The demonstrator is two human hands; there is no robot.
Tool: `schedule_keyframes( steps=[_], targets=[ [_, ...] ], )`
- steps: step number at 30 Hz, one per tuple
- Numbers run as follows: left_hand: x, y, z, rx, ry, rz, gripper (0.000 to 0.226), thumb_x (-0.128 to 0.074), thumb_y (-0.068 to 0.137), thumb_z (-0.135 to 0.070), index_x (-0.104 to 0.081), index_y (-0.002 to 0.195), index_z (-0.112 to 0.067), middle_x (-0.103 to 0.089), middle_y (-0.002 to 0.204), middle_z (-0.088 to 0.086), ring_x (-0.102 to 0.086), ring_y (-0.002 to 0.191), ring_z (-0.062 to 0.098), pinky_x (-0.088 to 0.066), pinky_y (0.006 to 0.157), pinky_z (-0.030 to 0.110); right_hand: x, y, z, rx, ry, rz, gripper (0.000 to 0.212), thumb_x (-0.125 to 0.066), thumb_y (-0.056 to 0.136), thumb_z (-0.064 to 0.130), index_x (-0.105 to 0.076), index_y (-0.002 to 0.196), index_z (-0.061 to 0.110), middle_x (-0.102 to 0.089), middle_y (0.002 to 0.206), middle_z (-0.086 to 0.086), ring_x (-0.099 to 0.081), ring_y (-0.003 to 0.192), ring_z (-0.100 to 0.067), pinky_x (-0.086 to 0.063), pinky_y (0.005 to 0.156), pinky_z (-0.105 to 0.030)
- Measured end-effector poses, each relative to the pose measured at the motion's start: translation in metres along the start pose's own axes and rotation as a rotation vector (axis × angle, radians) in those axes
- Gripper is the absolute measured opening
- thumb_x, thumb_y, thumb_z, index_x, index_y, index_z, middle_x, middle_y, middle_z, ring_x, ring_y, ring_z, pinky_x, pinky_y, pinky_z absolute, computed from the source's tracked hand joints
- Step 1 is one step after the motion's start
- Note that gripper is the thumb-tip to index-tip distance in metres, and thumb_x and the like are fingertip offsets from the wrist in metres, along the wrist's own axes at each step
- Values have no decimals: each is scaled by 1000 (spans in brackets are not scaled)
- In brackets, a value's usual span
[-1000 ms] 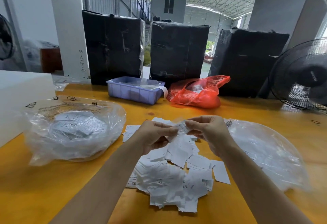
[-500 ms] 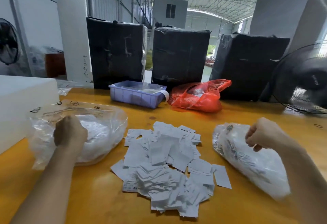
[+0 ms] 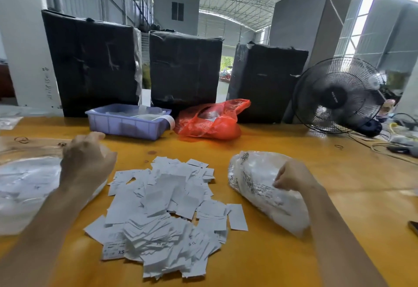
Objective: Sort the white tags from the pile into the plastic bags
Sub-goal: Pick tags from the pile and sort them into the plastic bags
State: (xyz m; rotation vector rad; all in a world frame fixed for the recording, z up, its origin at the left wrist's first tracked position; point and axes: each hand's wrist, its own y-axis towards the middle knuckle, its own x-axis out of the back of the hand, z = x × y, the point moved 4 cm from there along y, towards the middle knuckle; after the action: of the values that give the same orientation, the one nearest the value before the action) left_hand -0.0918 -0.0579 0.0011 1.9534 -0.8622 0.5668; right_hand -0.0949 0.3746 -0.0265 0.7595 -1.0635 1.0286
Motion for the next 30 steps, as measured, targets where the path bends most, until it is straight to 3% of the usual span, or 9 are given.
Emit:
schedule_keyframes(
  steps=[4,7,12,14,16,19,23,27,30],
  targets=[
    [-4,-13,-29,-120,-120,71,44,-71,81,-13,-60,122,-2,-59,119,24,-55,107,40,-43,91,46,3,6,-4,-1,48,-46,12,-67,81,4,-74,82,-6,-71,75,-17,-59,62,-24,-49,59,-32],
    [-7,-23,-43,-186,-178,119,41,-70,83,-16,-61,121,-3,-62,120,18,-56,109,34,-43,92,40,6,9,-3,-10,99,-85,18,-61,77,-4,-67,90,-14,-69,88,-27,-52,63,-22,-41,56,-32],
    [-13,-35,-64,-232,-349,190,36,-69,84,-17,-63,117,-6,-66,112,8,-59,98,18,-43,85,25,40,-7,22,155,228,-385,4,-70,72,-1,-68,75,0,-69,80,-18,-65,77,-30,-56,69,-41],
    [-17,-40,-70,-164,-519,301,34,-70,84,-22,-64,114,-8,-68,105,4,-62,91,12,-47,80,22,47,-25,51,292,582,-248,20,-79,67,1,-65,82,5,-68,75,-11,-67,67,-20,-55,60,-32],
    [-24,-49,-79,-21,-814,518,47,-69,80,-37,-62,114,-5,-69,101,3,-66,91,14,-52,78,23,40,-48,88,373,942,111,29,-83,62,5,-66,85,7,-69,71,-6,-68,60,-12,-52,53,-19],
    [-35,-64,-90,141,-1071,807,67,-56,67,-56,-61,110,-5,-71,103,10,-69,91,20,-55,75,26,15,-74,130,452,985,434,26,-82,56,15,-72,78,7,-71,71,-6,-67,63,-15,-56,61,-24],
    [-47,-74,-89,179,-1138,999,54,-66,66,-53,-73,95,-8,-73,99,14,-69,84,20,-57,72,25,-19,-85,152,451,1012,459,12,-76,73,6,-69,78,-3,-67,63,-8,-62,53,-11,-52,52,-20],
    [-56,-77,-75,200,-1055,987,5,-76,73,-4,-77,75,-9,-70,73,10,-65,64,12,-52,59,17,-37,-80,155,391,1013,365,15,-70,81,3,-66,84,-12,-61,60,-11,-56,45,-11,-51,48,-19],
    [-60,-76,-67,244,-1015,976,16,-75,72,4,-77,69,-12,-66,62,5,-60,54,9,-51,56,16,-46,-79,157,390,1024,352,13,-67,84,3,-66,85,-11,-63,62,-11,-59,47,-12,-50,48,-19]
  ],
)
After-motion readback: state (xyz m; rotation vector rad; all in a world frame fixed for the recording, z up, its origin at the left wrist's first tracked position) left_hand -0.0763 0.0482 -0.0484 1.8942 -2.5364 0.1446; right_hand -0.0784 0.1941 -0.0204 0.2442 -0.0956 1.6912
